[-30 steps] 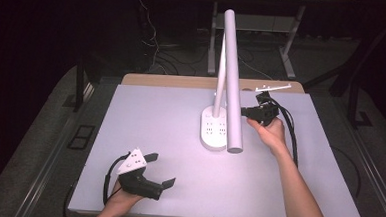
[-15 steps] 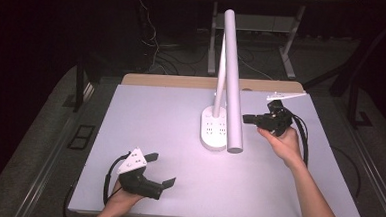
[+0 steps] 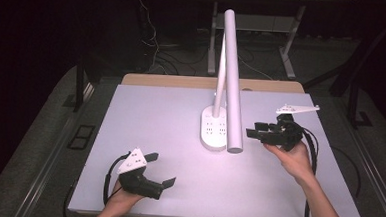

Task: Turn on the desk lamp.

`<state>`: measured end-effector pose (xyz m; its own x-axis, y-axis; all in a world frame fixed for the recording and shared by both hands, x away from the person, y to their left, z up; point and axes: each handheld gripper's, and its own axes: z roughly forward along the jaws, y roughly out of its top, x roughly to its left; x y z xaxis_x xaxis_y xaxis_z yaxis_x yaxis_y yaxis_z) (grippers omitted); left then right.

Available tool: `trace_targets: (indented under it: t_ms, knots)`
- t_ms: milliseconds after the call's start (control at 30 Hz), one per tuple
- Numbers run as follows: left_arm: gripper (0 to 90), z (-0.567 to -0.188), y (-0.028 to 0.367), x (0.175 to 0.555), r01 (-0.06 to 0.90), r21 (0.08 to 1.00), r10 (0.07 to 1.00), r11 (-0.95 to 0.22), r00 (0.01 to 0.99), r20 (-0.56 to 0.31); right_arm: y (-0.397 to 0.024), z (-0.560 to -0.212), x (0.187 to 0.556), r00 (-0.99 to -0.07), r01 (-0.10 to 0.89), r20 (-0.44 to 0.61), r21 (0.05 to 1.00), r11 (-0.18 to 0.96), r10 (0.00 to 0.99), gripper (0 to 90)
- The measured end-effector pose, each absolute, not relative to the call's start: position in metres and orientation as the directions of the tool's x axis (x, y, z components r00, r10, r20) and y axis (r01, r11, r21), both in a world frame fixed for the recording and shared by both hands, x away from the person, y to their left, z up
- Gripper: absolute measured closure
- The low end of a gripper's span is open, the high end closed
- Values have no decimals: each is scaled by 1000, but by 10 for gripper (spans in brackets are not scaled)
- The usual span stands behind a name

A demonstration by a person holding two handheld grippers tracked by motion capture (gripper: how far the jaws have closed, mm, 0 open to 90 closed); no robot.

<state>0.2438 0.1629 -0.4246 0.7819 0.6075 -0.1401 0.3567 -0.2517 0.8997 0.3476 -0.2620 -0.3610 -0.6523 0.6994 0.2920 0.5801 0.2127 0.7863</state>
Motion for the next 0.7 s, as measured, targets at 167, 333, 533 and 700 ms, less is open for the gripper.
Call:
trace_targets:
  t_ms: [167, 333, 533, 700]
  knots:
    - [0, -424, 163, 244, 356, 900, 608, -252, 781, -139, -263, -366, 331, -642, 583, 259, 776, 241, 721, 117]
    - [0, -424, 163, 244, 357, 900, 609, -252, 781, -140, -267, -376, 313, -646, 574, 264, 787, 227, 717, 1]
    - [0, -424, 164, 244, 358, 899, 612, -252, 779, -138, -274, -388, 290, -647, 576, 285, 791, 208, 708, 1]
    - [0, -425, 164, 245, 359, 898, 614, -254, 777, -138, -277, -396, 277, -646, 580, 300, 790, 196, 702, 1]
